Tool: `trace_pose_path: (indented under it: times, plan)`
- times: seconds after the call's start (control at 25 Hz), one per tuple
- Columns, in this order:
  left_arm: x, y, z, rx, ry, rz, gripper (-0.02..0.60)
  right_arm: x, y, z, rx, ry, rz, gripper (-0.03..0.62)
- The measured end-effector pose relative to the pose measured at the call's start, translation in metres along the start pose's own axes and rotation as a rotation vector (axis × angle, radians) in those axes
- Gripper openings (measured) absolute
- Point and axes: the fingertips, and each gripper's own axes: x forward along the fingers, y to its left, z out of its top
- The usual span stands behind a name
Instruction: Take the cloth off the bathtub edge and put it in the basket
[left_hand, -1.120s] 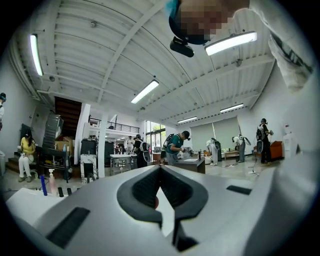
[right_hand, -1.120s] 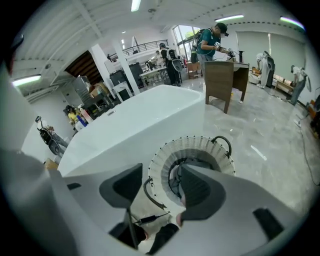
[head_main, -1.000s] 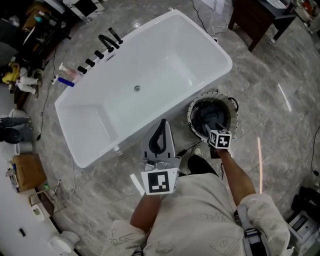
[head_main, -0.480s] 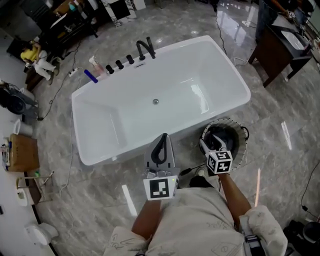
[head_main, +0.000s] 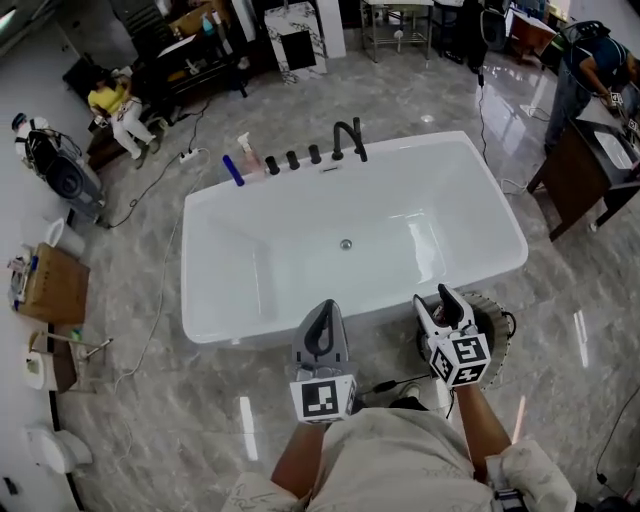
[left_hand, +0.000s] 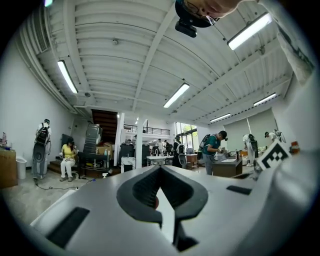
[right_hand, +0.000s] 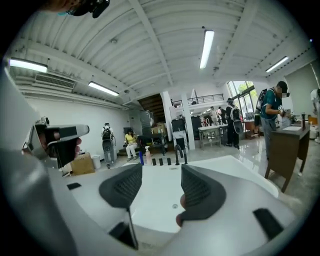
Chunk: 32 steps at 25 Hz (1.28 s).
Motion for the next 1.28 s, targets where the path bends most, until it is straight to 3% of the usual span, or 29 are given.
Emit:
trace_pose_path:
  times: [0.44,0.72,1.04,1.28]
  plan:
    - [-0.019,0.049,0.027,0.001,-0.023,0.079,-0.005,-0.001,0.053,0.128,-0.118,-0.259,0.076,0.221]
    - [-0.033,0.088,0.064,0.026,-0.063,0.113,-0.005,-0.015,0.097,0.189,-0.249,-0.417,0.054,0.221]
    - [-0.030,0.086,0.076,0.046,-0.094,0.109,-0.005,-0.025,0.103,0.204,-0.248,-0.459,0.073,0.219]
    - [-0.028,0.081,0.086,0.054,-0.115,0.094,-0.005,-0.026,0.093,0.202,-0.236,-0.447,0.052,0.167]
